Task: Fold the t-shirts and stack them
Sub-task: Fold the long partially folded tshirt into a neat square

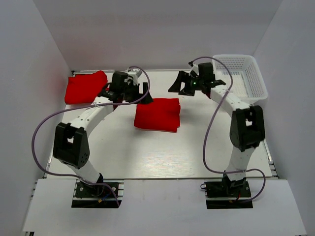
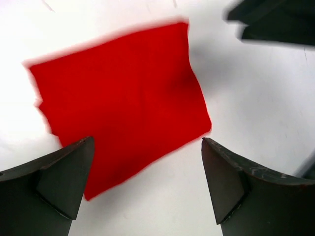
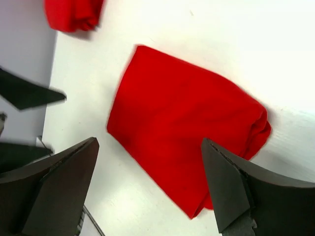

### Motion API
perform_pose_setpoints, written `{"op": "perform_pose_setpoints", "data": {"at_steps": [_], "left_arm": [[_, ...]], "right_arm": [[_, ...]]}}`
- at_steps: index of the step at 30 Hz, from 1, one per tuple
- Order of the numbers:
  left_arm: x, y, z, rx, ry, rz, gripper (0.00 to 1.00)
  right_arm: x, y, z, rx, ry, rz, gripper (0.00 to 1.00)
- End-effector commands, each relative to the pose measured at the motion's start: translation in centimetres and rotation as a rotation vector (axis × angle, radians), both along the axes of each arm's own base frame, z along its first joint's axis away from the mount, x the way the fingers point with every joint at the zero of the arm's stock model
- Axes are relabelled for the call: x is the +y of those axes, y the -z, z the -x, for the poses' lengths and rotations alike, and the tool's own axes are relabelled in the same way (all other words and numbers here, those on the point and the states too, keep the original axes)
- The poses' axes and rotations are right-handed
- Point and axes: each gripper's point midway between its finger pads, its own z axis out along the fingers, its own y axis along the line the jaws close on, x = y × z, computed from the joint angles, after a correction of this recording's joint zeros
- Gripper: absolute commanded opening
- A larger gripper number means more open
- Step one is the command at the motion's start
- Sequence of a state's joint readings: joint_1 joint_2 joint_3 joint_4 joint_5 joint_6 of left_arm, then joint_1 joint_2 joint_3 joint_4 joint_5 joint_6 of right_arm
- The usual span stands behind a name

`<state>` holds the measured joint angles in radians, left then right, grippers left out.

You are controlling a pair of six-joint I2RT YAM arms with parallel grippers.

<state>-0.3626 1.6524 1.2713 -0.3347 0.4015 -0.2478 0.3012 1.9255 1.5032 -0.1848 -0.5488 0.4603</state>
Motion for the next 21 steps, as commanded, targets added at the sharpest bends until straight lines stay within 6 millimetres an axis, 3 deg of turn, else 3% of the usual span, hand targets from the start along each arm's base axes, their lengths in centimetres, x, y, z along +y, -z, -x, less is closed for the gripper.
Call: {"op": "perform_pose_setpoints", "data": {"at_steps": [1, 2, 5, 6, 10, 13, 17, 21], "left_arm": [[3.1, -3.0, -1.0, -0.068, -0.124, -0.103, 1.00], [3.3, -2.8, -1.3, -0.063, -0.136, -0.116, 1.00], [3.7, -1.7, -1.9, -0.039, -0.143, -0.143, 1.00], [3.8, -0.4, -2.2, -0.015, -0.149, -0.161, 1.00], [4.4, 2.5, -3.1, 0.034, -0.173, -0.201, 0.98], [4.2, 3.9, -3.8, 0.054, -0.171, -0.210, 0.92], [4.1, 7.7, -3.9, 0.136, -0.163, -0.247, 0.81], [5.3, 10.3, -3.7, 0.198, -0.204, -0.318, 0.79]], "right_arm": [[-1.6, -5.3, 1.2, -0.142, 0.014, 0.047, 0.90], [-1.9, -6.1, 1.6, -0.164, 0.019, 0.044, 0.90], [-2.6, -4.8, 3.8, -0.127, 0.020, 0.062, 0.90], [-2.7, -6.2, 4.4, -0.161, 0.018, 0.054, 0.90], [-3.4, -5.3, 6.2, -0.141, 0.014, 0.071, 0.90], [-3.8, -5.4, 6.7, -0.145, 0.011, 0.086, 0.90], [-3.9, -5.2, 7.2, -0.141, 0.002, 0.096, 0.90], [-4.2, -4.6, 7.4, -0.134, 0.004, 0.107, 0.90]]}}
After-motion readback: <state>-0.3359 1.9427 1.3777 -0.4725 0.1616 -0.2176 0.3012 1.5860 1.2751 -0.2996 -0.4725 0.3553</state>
